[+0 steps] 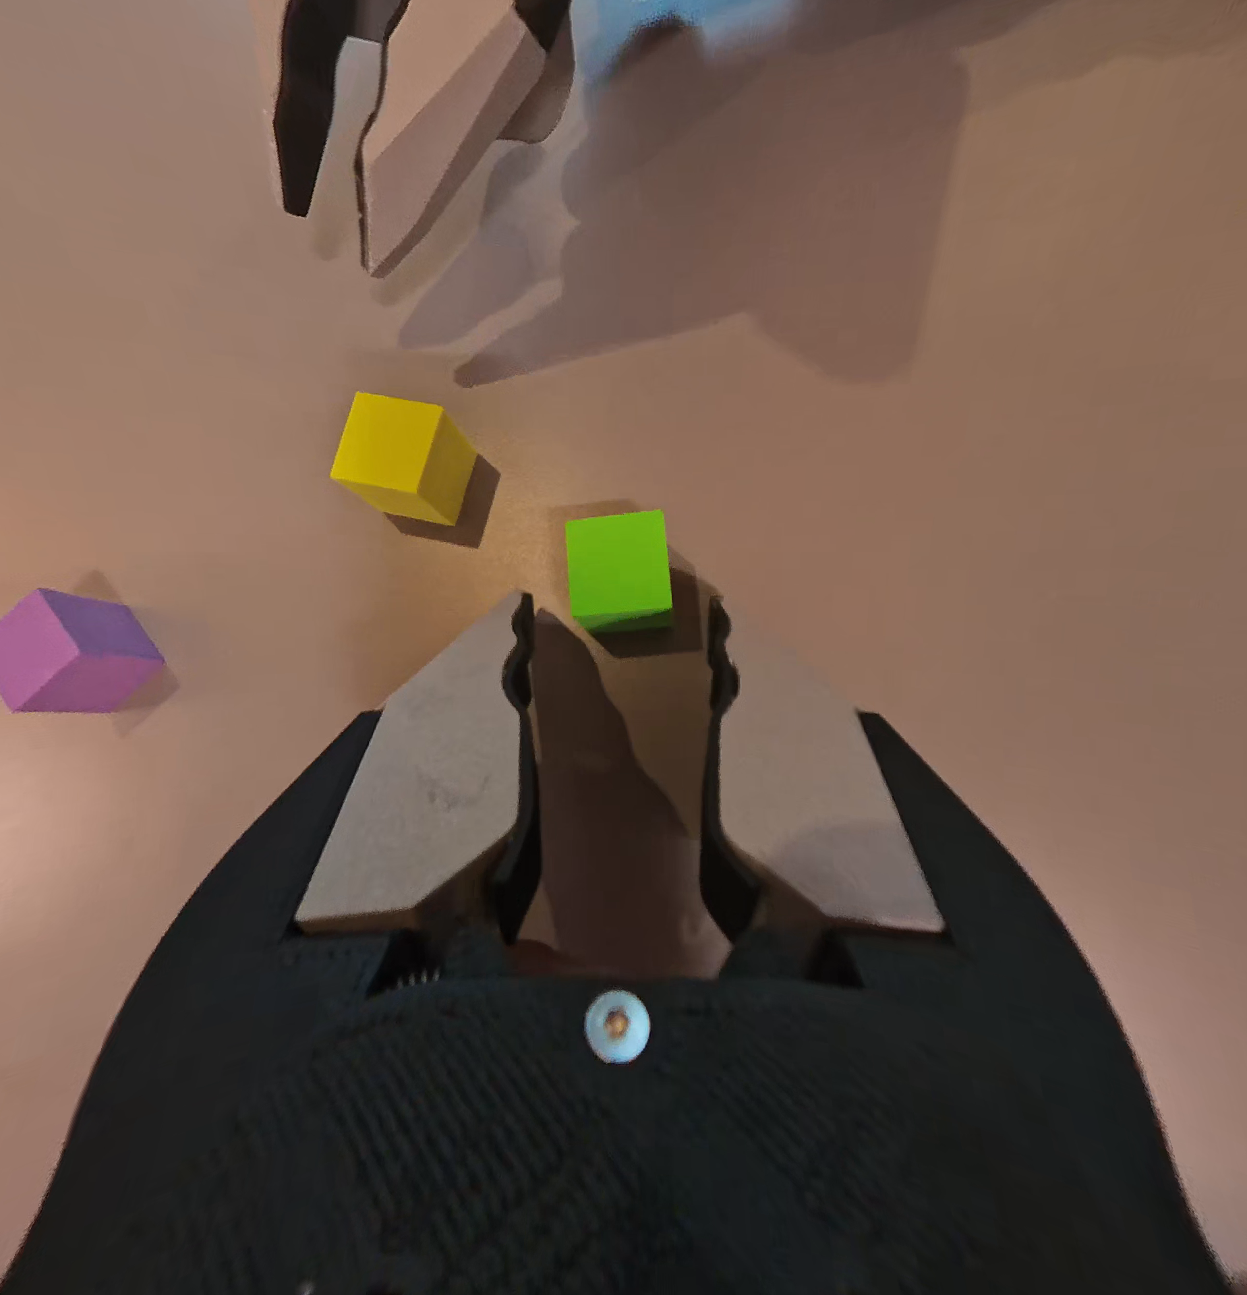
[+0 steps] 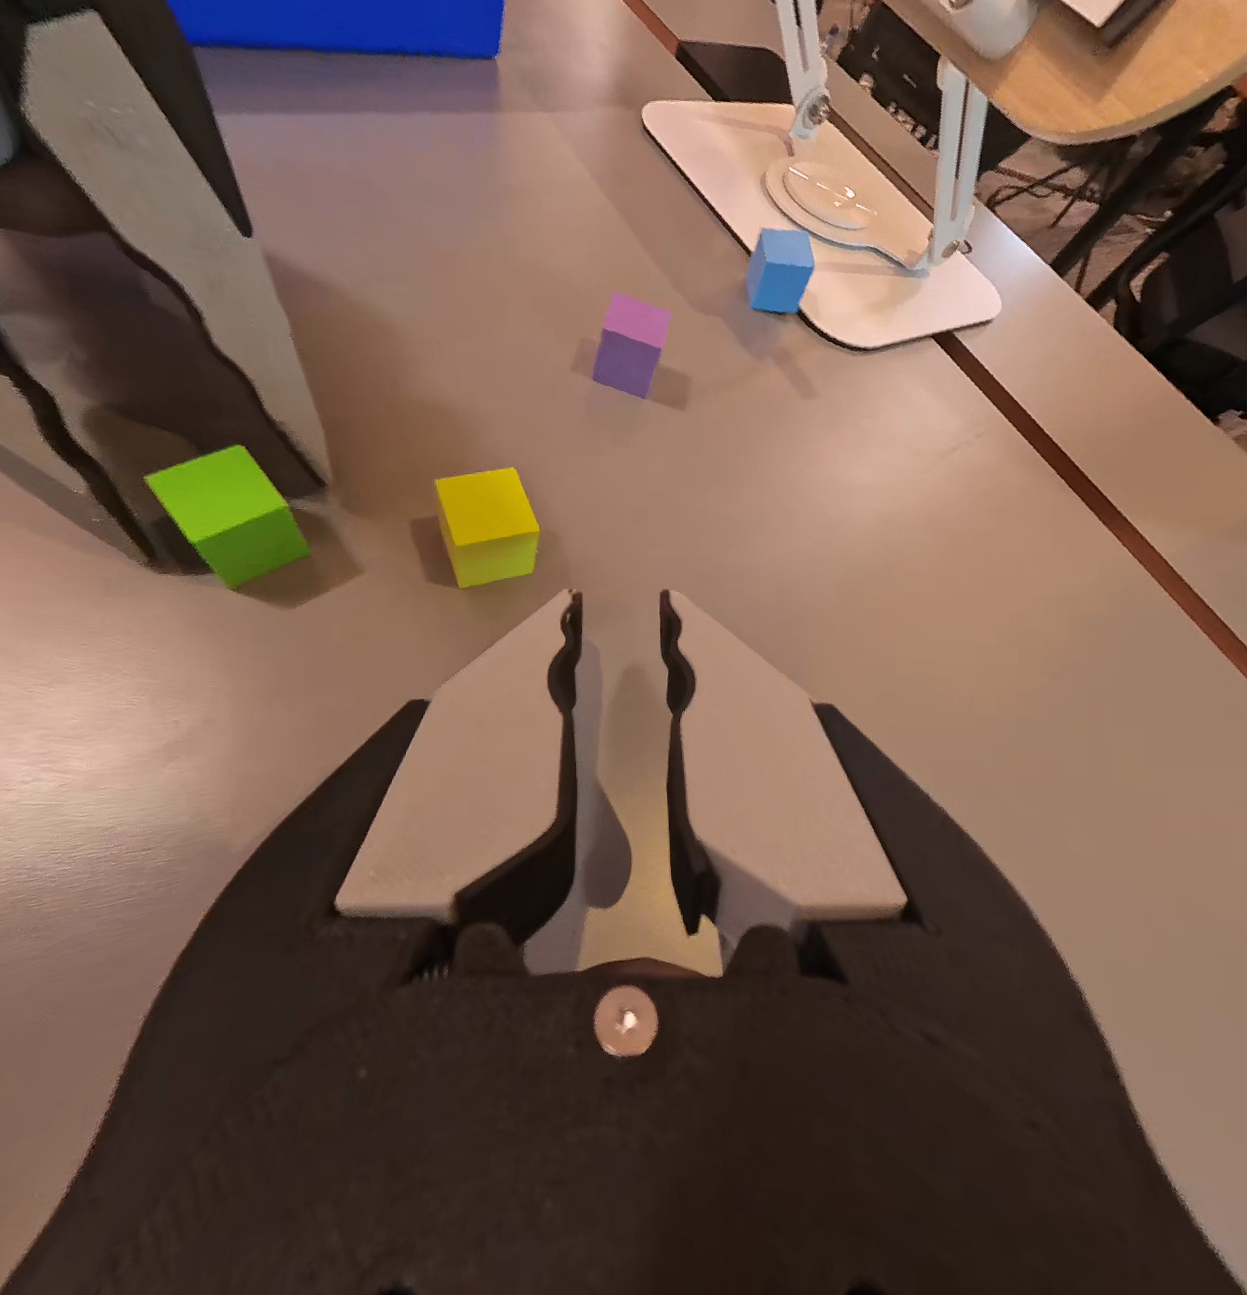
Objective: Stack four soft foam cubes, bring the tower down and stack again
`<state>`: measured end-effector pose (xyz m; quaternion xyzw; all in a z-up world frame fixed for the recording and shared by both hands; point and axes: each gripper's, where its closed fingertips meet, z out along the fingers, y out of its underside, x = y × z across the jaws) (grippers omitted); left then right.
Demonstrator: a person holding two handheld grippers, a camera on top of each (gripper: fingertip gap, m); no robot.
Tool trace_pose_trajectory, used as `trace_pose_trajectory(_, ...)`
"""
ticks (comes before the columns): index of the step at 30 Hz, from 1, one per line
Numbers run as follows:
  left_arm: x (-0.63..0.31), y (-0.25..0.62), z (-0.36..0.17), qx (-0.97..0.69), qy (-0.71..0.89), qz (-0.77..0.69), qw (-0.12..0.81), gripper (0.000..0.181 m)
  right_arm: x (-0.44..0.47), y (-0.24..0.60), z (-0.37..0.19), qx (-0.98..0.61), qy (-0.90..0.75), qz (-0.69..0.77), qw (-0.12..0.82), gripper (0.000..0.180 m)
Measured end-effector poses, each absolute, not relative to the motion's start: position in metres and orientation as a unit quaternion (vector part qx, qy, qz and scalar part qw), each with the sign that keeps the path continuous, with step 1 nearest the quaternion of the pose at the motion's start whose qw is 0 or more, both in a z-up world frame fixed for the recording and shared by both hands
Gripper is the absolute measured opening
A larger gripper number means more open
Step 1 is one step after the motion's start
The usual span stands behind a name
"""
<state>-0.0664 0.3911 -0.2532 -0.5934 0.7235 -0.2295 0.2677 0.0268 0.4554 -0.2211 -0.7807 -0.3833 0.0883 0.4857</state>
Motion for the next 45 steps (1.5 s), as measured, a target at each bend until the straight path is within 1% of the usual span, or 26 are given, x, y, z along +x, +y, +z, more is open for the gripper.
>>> trace_pose_trajectory(2,-0.071,0.393,-0.253,-0.597,0.723,-0.224,0.266,0.055,0.019,0.45,-0.217,-0.773,-0.392,0.112,0.487,0.022)
trace_pose_trajectory(7,-0.078,0.399,-0.253,-0.605,0.714,-0.228,0.269,0.056,0.007,0.441,-0.213,-0.765,-0.393,0.162,0.484,0.027)
trace_pose_trajectory(11,-0.083,0.403,-0.254,-0.612,0.708,-0.229,0.268,0.056,-0.001,0.435,-0.219,-0.77,-0.399,0.181,0.464,0.034)
trace_pose_trajectory(18,-0.081,0.399,-0.255,-0.618,0.7,-0.249,0.258,0.053,-0.016,0.447,-0.231,-0.785,-0.399,0.161,0.447,0.038)
trace_pose_trajectory(22,-0.076,0.395,-0.256,-0.625,0.693,-0.253,0.254,0.056,-0.023,0.451,-0.24,-0.794,-0.408,0.139,0.429,0.044)
trace_pose_trajectory(35,-0.065,0.404,-0.253,-0.648,0.67,-0.219,0.29,0.06,-0.025,0.451,-0.241,-0.795,-0.407,0.162,0.42,0.043)
trace_pose_trajectory(45,-0.065,0.405,-0.253,-0.649,0.668,-0.217,0.292,0.06,-0.028,0.451,-0.245,-0.795,-0.421,0.153,0.409,0.036)
